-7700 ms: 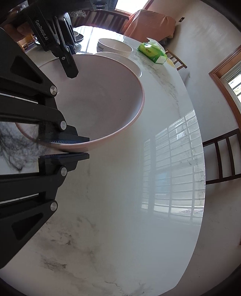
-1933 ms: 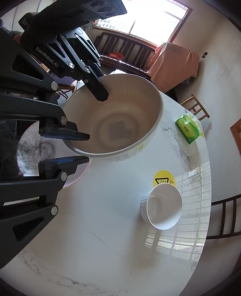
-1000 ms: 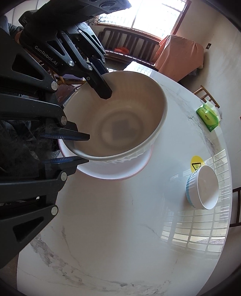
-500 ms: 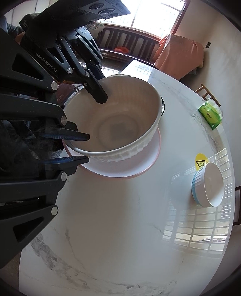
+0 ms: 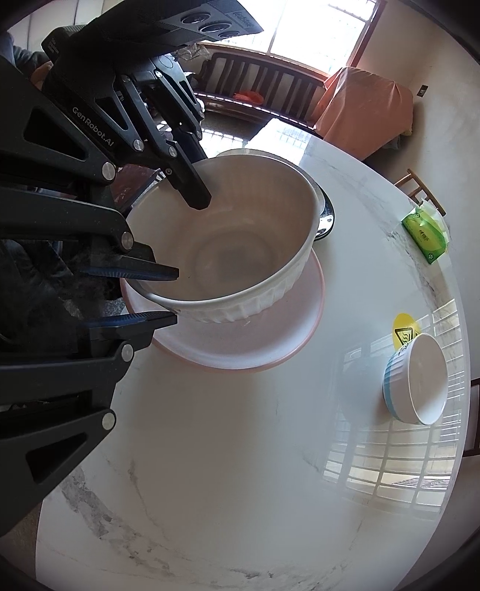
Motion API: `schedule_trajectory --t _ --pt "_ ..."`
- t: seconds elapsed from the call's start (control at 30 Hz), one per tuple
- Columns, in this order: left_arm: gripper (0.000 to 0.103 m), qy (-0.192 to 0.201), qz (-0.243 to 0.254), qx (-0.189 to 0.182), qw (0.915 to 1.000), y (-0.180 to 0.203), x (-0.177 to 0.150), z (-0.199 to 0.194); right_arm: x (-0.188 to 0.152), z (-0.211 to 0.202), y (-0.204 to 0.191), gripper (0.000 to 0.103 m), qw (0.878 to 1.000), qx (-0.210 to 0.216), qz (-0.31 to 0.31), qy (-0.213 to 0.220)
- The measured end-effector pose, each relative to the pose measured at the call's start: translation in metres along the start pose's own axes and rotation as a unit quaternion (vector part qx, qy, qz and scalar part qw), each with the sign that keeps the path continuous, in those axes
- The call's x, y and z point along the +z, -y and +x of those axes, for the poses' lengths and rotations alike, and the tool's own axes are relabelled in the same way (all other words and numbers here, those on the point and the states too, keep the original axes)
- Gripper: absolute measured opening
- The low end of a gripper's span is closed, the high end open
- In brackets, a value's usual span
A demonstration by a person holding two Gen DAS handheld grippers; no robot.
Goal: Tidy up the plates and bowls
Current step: 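Lower the white bowl into the pink bowl and open both grippers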
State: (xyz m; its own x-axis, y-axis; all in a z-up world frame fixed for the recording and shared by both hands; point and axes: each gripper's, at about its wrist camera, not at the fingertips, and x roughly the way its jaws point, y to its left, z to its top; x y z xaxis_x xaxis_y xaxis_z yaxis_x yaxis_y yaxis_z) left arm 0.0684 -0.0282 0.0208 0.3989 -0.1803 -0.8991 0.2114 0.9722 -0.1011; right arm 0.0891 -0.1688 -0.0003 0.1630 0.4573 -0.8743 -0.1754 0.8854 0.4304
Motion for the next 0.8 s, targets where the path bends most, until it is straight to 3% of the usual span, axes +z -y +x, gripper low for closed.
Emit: schedule_trajectory --t 0.57,0.8 --pt "0.018 -0.028 0.005 0.002 0.9996 0.001 0.003 0.013 0.001 0.004 0.005 0.016 1.000 0.001 0.017 -0.013" --pt "0.027 -0.024 0.014 0.016 0.9995 0.002 0.004 0.013 0.003 0.003 0.008 0.019 1.000 -0.002 0.023 -0.008"
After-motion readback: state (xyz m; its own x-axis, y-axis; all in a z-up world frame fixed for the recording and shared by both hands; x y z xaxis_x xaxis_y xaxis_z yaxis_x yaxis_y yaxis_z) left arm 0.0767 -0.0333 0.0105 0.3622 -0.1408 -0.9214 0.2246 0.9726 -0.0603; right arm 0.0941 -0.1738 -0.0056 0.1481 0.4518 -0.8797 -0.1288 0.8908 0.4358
